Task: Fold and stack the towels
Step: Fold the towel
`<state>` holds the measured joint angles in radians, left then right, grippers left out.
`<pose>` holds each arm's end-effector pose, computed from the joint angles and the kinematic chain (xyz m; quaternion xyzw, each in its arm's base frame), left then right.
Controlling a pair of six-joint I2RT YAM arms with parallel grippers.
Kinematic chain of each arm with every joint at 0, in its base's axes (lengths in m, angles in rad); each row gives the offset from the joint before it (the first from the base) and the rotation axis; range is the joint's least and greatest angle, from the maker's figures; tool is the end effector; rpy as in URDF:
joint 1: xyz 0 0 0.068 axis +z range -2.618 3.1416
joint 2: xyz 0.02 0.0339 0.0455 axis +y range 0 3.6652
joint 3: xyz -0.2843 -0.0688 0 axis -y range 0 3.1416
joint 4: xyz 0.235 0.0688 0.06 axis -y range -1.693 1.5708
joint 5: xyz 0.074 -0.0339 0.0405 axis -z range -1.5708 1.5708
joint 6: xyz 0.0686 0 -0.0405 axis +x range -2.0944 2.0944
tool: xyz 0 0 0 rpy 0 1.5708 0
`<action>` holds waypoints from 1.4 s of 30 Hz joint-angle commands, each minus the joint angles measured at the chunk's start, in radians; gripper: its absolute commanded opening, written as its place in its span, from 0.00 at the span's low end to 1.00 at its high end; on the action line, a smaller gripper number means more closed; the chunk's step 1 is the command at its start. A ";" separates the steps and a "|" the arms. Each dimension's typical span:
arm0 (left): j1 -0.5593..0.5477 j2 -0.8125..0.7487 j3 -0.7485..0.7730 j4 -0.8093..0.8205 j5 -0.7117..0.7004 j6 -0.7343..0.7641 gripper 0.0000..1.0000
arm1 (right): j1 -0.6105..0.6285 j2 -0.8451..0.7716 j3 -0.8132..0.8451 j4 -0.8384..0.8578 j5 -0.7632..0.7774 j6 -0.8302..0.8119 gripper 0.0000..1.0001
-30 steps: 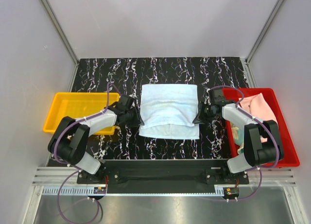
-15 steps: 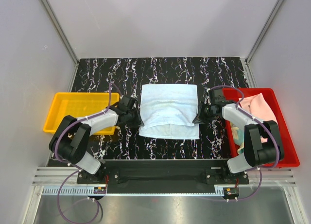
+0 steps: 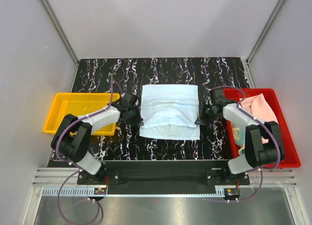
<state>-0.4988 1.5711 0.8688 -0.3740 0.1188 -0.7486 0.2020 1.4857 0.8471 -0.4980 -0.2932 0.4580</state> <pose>0.2645 -0.1534 0.1667 -0.1062 0.9622 -0.1894 0.1647 0.2694 0.0754 0.1782 0.0921 0.9622 0.2040 0.1554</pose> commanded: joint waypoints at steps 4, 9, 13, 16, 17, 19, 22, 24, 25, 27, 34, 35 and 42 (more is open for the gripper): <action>-0.001 -0.082 0.101 -0.140 -0.034 0.072 0.00 | -0.004 -0.087 0.096 -0.166 0.149 0.010 0.00; 0.008 -0.100 0.096 -0.167 0.001 0.112 0.00 | -0.007 -0.154 0.081 -0.223 0.209 0.034 0.00; 0.008 -0.100 0.055 -0.149 0.027 0.136 0.00 | -0.007 -0.191 -0.015 -0.174 0.178 0.103 0.00; 0.008 -0.076 0.029 -0.128 0.047 0.150 0.00 | -0.006 -0.199 -0.078 -0.122 0.148 0.131 0.00; 0.008 -0.071 0.022 -0.123 0.056 0.152 0.00 | -0.007 -0.193 -0.092 -0.107 0.138 0.137 0.00; 0.008 -0.059 0.007 -0.100 0.059 0.158 0.00 | -0.006 -0.188 -0.132 -0.050 0.086 0.156 0.00; 0.008 -0.049 -0.005 -0.086 0.058 0.167 0.00 | -0.001 -0.173 -0.180 0.019 0.040 0.176 0.00; 0.008 -0.040 -0.005 -0.083 0.059 0.173 0.00 | 0.000 -0.151 -0.194 0.036 0.042 0.176 0.00; 0.008 -0.037 -0.007 -0.082 0.064 0.178 0.00 | 0.002 -0.145 -0.203 0.048 0.036 0.173 0.00; 0.008 -0.036 -0.014 -0.072 0.068 0.178 0.00 | 0.002 -0.133 -0.209 0.058 0.035 0.176 0.00; 0.008 -0.017 -0.027 -0.068 0.074 0.181 0.00 | 0.002 -0.131 -0.221 0.061 0.046 0.168 0.00; 0.008 -0.016 -0.025 -0.069 0.079 0.180 0.00 | 0.002 -0.131 -0.224 0.061 0.043 0.166 0.00; 0.008 -0.114 0.094 -0.233 0.081 0.178 0.00 | 0.002 -0.203 -0.093 -0.129 0.086 0.123 0.00</action>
<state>-0.4957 1.5417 0.8818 -0.5320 0.1848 -0.5831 0.2008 1.3460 0.6659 -0.5282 -0.2379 0.6079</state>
